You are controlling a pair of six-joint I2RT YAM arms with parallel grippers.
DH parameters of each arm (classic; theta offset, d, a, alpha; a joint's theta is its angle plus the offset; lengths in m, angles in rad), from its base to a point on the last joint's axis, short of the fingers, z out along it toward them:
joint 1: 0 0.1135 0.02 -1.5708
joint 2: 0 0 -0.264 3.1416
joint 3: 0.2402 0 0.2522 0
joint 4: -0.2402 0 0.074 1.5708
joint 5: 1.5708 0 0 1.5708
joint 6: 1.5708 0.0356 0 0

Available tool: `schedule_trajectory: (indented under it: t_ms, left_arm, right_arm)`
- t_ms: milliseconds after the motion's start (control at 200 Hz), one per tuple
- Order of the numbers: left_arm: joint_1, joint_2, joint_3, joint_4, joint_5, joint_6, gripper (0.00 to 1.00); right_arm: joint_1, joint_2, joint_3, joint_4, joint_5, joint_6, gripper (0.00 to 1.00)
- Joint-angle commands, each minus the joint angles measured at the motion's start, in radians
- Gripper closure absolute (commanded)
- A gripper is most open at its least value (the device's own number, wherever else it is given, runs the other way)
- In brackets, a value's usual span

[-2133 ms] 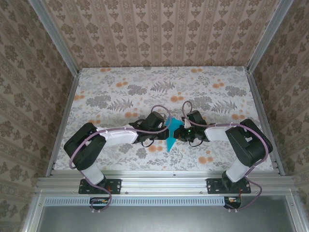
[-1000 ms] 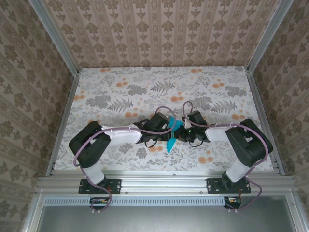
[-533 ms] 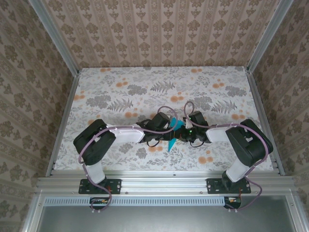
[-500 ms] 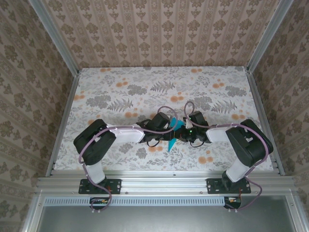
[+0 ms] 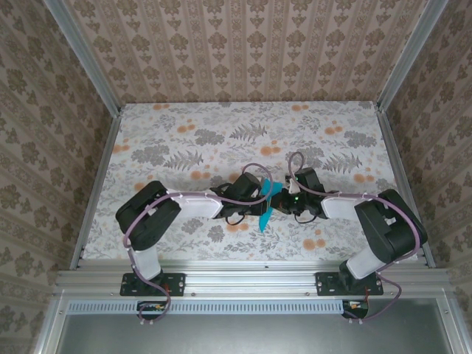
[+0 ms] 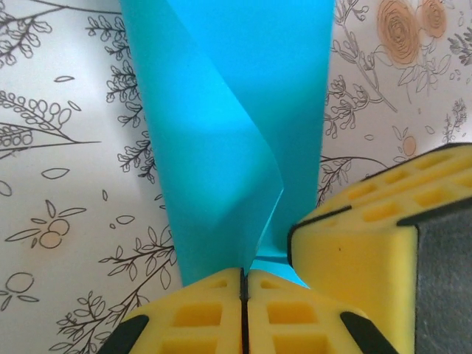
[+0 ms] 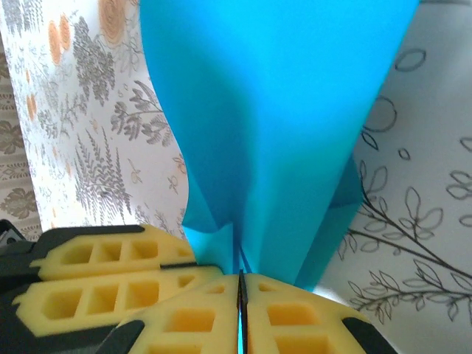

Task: Fold a paper plane with a square sheet of paper (pick it up from the middle)
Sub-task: Fold the wing for the fifth time at the center of the table.

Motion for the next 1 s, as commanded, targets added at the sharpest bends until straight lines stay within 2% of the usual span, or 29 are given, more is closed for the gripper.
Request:
schedule_trajectory:
  t_ms: [0,145,995]
  left_arm:
    - [-0.005,0.020,0.019,-0.006,0.009,0.003,0.91]
    - [-0.004,0.021,0.024,-0.014,0.010,0.008,0.91]
    - [-0.012,0.061,0.077,0.034,0.060,-0.028,0.91]
  right_arm:
    - [-0.002,-0.032,-0.023,-0.055,0.004,0.003,0.89]
    - [-0.002,-0.034,-0.021,-0.090,0.024,-0.014,0.89]
    - [-0.002,0.041,-0.035,-0.040,0.022,-0.025,0.90]
